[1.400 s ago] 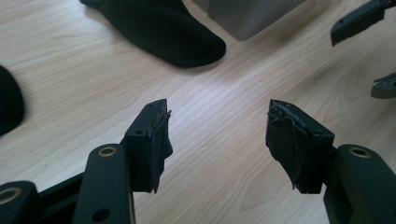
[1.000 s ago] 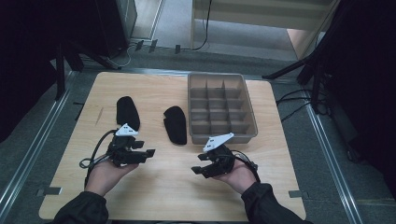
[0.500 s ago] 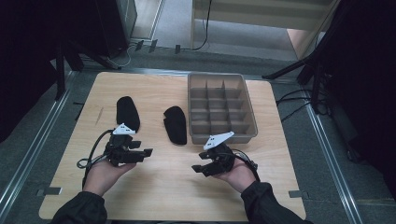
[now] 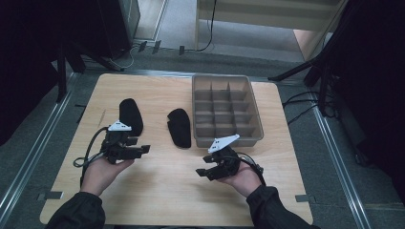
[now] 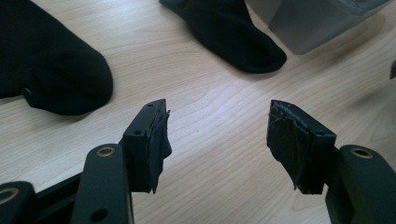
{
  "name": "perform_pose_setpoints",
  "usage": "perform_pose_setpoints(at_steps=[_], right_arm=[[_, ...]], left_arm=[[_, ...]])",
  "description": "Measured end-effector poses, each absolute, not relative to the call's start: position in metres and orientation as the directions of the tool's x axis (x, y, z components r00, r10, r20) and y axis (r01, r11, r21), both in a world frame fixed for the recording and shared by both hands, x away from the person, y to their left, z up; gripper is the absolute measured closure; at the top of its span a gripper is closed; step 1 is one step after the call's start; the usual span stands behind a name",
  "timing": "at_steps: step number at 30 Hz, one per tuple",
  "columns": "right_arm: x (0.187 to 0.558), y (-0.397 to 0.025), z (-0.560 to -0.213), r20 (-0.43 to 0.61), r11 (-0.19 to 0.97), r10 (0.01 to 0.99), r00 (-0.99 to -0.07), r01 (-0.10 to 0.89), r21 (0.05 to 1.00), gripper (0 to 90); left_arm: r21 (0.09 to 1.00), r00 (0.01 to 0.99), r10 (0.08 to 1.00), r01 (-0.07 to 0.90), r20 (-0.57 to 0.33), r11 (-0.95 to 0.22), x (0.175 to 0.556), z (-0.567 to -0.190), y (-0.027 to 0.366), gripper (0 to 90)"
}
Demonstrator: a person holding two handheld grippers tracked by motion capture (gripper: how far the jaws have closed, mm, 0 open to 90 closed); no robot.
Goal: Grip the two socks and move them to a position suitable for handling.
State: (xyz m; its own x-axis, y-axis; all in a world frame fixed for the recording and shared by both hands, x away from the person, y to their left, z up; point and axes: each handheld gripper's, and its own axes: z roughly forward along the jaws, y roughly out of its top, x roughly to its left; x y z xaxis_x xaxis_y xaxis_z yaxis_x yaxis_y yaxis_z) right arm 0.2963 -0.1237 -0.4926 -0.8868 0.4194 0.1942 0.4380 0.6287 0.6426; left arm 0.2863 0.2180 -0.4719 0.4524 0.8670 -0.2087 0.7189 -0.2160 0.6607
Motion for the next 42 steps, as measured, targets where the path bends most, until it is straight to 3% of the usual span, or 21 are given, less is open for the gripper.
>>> perform_pose_setpoints(at_steps=[14,42], right_arm=[[0.295,-0.125,-0.496,0.198,0.636,0.432,-0.880,0.453,0.625,42.9],[0.290,-0.136,-0.501,0.202,0.640,0.465,-0.862,0.485,0.596,43.0]], left_arm=[[0.657,0.377,0.899,0.740,-0.224,-0.147,0.312,-0.475,0.239,38.2],[0.619,0.265,0.952,0.777,-0.156,-0.115,0.386,-0.493,0.257,38.8]])
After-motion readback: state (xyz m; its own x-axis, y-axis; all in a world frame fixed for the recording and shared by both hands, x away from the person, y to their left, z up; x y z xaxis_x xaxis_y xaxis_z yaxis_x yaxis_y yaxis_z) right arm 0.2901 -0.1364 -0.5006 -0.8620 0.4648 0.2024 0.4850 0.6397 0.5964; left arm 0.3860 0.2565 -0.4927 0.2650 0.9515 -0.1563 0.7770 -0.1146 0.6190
